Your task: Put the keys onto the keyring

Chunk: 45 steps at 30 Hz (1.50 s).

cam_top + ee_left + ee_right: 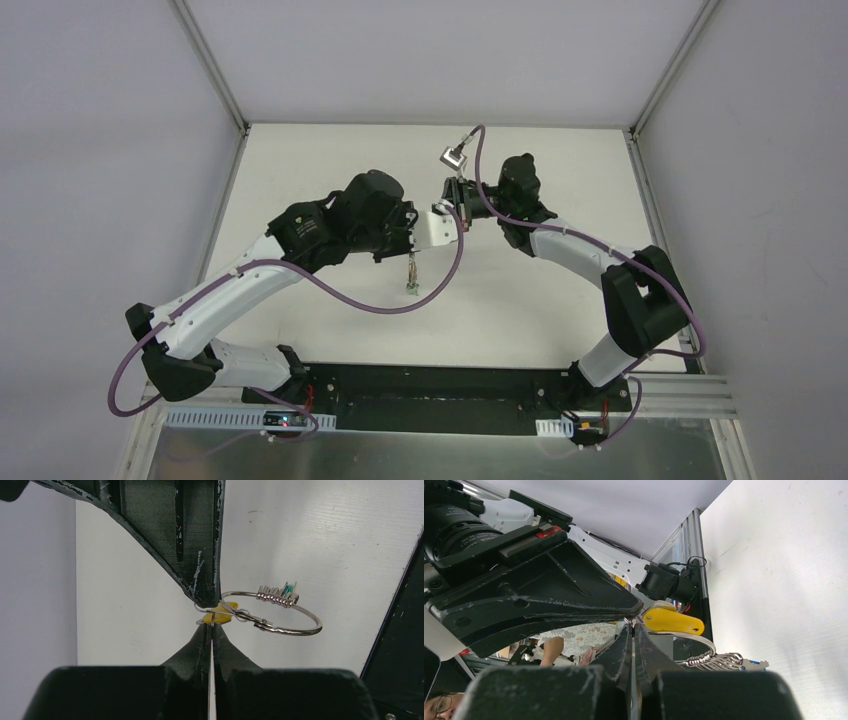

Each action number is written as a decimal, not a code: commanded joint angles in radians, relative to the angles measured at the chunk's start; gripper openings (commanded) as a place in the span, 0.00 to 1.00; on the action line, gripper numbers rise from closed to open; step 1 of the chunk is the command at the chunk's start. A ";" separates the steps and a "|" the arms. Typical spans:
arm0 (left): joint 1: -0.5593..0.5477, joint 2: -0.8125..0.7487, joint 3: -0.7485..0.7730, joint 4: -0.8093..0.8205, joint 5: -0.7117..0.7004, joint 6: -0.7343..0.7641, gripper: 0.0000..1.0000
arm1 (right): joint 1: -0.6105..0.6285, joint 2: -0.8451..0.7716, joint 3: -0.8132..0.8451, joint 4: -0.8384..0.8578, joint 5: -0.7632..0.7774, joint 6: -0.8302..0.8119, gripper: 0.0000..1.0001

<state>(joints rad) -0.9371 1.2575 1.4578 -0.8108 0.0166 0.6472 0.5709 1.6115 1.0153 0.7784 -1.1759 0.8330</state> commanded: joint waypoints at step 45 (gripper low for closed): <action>-0.018 -0.006 -0.014 0.051 -0.003 0.042 0.00 | 0.000 -0.012 0.039 -0.044 -0.048 -0.071 0.00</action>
<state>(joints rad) -0.9440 1.2545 1.4048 -0.7673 0.0162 0.6880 0.5587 1.6123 1.0157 0.6838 -1.1984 0.7582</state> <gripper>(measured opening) 0.008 0.009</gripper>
